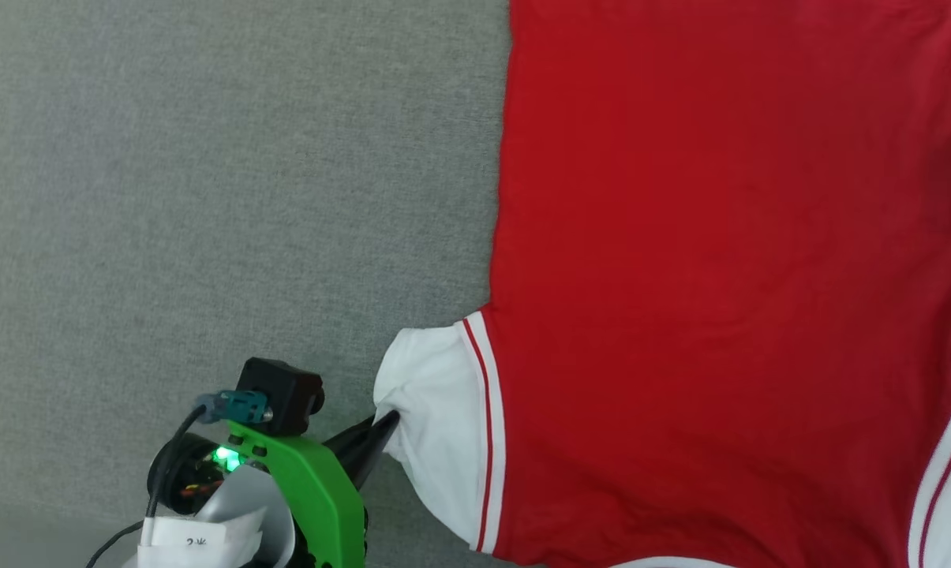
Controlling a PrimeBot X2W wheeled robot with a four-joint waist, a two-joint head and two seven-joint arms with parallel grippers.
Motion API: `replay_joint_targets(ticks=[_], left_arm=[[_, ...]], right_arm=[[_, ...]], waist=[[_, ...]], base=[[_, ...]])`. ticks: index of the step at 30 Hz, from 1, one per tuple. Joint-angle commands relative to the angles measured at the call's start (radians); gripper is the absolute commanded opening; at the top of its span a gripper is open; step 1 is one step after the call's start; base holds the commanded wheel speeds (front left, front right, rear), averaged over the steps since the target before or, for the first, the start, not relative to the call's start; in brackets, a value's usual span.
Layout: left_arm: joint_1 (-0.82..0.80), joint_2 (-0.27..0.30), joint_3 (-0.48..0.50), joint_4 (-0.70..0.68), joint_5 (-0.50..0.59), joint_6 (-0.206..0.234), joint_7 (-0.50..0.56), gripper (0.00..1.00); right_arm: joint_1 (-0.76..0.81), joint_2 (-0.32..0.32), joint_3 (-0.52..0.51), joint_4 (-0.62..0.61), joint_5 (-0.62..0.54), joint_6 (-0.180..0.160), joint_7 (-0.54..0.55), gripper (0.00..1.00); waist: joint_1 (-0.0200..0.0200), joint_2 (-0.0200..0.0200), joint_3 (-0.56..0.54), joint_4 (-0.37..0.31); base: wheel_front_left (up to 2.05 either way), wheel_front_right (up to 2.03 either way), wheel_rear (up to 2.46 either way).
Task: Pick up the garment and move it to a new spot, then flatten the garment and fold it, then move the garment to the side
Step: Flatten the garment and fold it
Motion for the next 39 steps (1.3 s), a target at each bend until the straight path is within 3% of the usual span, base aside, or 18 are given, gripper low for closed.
replay_joint_targets(ticks=[1,12,22,23,24,31,39], left_arm=[[-0.023,-0.015,-0.006,0.006,0.014,-0.011,-0.01,0.0],[-0.084,-0.069,-0.036,0.038,0.037,-0.041,-0.05,0.0],[-0.102,-0.079,-0.022,0.047,0.036,-0.04,-0.074,0.0],[-0.102,-0.078,-0.022,0.049,0.037,-0.041,-0.075,0.0],[-0.103,-0.078,-0.022,0.051,0.037,-0.041,-0.076,0.0],[-0.105,-0.078,-0.023,0.067,0.036,-0.042,-0.08,0.0],[-0.091,-0.077,-0.008,0.091,0.018,-0.032,-0.087,0.0]], right_arm=[[-0.043,-0.014,0.002,0.017,-0.024,-0.001,0.007,1.0],[-0.238,-0.036,-0.008,0.174,-0.165,-0.001,-0.015,1.0],[-0.227,-0.045,0.04,0.248,-0.175,-0.001,-0.028,1.0],[-0.219,-0.045,0.042,0.254,-0.172,-0.001,-0.021,0.71],[-0.211,-0.047,0.045,0.259,-0.169,-0.001,-0.014,0.0],[-0.159,-0.05,0.041,0.269,-0.153,-0.001,-0.019,0.0],[-0.014,-0.04,0.012,0.286,-0.138,-0.001,-0.076,0.0]], waist=[[-0.0002,0.0,0.13,0.125],[-0.0002,0.0,0.199,0.187],[-0.0002,0.0,0.217,0.202],[-0.0002,0.0,0.216,0.203],[-0.0002,0.0,0.214,0.202],[-0.0002,0.0,0.18,0.191],[-0.0002,0.0,0.058,0.135]], base=[[0.0,0.0,0.0],[0.0,0.0,0.0],[0.0,0.0,0.0],[0.0,0.0,0.0],[0.0,0.0,0.0],[0.0,0.0,0.0],[0.0,0.0,0.0]])
